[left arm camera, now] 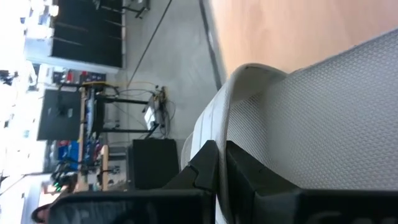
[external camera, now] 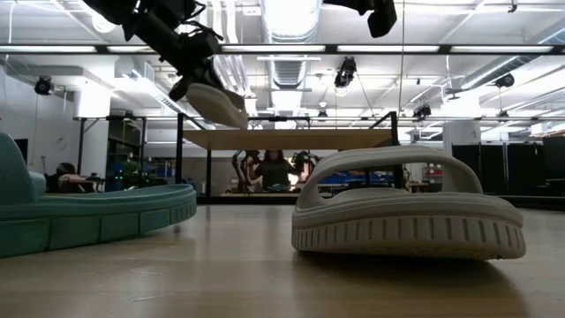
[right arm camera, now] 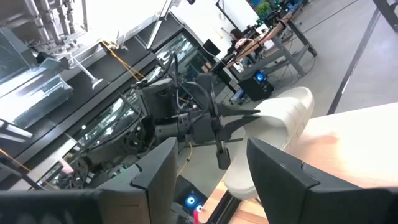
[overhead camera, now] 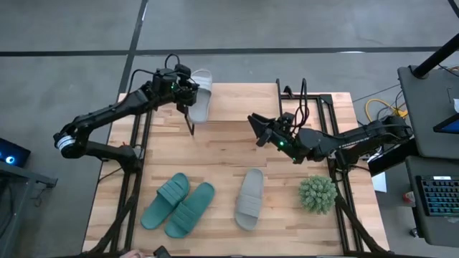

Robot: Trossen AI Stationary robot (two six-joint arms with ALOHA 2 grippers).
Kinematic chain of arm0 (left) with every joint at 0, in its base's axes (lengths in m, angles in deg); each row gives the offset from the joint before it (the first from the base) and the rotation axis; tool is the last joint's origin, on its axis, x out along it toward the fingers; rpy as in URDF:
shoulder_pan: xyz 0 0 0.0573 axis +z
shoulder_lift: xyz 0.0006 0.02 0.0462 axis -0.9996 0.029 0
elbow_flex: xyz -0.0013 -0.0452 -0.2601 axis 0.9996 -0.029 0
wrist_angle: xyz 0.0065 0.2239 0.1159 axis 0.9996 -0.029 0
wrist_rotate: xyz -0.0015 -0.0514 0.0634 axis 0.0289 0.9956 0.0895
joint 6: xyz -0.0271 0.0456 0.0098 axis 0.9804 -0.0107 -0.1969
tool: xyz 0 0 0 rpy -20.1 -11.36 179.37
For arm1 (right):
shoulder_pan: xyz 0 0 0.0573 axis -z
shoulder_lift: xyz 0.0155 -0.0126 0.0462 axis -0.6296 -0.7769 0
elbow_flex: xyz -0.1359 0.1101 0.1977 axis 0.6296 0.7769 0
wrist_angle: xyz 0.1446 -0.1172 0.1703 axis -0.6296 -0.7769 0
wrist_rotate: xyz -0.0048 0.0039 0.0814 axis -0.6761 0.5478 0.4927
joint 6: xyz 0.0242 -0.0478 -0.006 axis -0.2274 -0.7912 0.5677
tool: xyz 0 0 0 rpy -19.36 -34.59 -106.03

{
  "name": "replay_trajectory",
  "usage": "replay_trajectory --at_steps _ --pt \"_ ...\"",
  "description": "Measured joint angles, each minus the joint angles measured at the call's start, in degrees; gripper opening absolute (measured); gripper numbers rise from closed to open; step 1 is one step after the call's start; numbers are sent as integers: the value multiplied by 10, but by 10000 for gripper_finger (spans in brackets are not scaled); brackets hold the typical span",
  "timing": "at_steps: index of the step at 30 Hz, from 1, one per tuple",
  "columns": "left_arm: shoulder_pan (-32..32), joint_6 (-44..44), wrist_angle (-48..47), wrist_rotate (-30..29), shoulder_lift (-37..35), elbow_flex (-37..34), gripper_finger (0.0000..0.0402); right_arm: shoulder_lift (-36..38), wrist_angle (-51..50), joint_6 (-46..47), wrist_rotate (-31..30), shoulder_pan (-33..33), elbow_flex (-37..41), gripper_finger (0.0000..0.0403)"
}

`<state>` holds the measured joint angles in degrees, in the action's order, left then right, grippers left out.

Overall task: Pick and place slides into the shelf
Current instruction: Put the right gray slide on the shelf

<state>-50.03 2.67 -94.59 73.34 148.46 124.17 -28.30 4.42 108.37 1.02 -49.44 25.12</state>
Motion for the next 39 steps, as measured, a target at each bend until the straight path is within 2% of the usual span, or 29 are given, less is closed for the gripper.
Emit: replay_trajectory --at_steps 6,16,39 --pt "7 -12 17 0 0 -31 0 0 0 0 -5 3 0 185" --pt "6 -15 122 -11 -3 -65 0 0 0 2 -10 3 0 185" --pt "6 -14 102 6 0 -74 0 0 0 1 -14 6 0 185"
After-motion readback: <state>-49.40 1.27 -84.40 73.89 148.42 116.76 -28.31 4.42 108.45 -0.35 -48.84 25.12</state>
